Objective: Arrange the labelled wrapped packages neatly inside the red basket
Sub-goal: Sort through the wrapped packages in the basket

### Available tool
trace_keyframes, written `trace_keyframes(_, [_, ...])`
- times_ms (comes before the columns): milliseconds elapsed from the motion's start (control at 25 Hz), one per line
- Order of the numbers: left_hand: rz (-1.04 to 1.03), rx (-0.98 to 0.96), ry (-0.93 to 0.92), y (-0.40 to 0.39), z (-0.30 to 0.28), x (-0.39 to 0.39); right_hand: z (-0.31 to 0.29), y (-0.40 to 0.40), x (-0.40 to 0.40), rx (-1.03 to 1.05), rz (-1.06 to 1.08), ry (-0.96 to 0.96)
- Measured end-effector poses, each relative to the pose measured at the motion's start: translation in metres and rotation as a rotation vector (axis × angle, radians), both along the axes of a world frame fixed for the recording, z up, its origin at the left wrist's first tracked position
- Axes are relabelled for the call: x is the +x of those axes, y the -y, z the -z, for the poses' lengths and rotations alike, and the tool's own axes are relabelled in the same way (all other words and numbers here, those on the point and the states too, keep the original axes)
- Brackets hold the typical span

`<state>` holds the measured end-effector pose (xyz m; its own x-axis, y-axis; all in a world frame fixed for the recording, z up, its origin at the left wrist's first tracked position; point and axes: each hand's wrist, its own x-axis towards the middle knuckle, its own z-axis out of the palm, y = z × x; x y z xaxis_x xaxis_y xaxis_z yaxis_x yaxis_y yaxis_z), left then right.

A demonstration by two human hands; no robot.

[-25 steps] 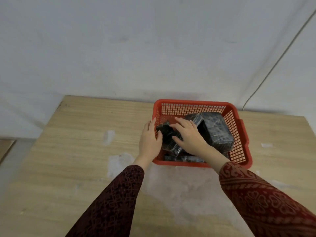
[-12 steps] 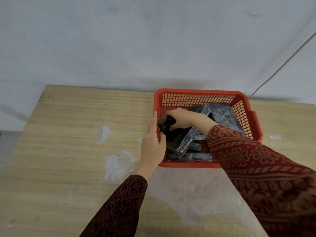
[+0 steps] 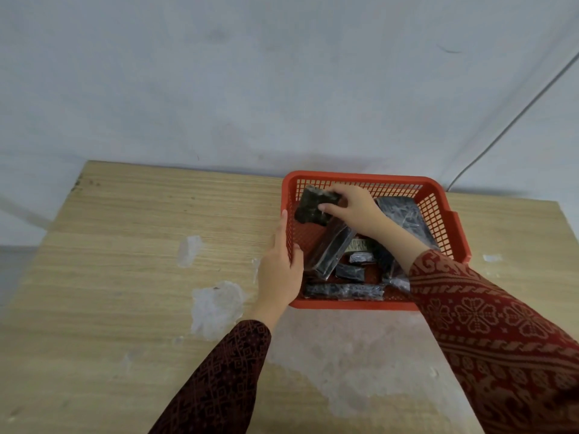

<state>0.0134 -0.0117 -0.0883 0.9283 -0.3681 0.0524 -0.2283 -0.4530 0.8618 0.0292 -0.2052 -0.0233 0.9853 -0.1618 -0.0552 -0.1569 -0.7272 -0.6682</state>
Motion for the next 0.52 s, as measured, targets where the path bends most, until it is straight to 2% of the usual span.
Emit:
trace_keyframes(160, [0.014, 0.031, -0.021, -0.001, -0.002, 0.0, -0.008, 0.0, -0.006, 0.464, 0.088, -0.086])
trace_keyframes(240, [0.019, 0.042, -0.035, -0.001, -0.002, -0.001, -0.009, -0.002, -0.009, 0.62, 0.106, -0.115])
trace_keyframes(320, [0.024, 0.042, -0.044, -0.001, -0.003, 0.0, -0.009, -0.005, -0.013, 0.638, 0.125, -0.095])
trace_keyframes(520, [0.03, 0.047, -0.046, -0.001, -0.005, 0.0, -0.006, -0.001, -0.019, 0.524, 0.17, -0.055])
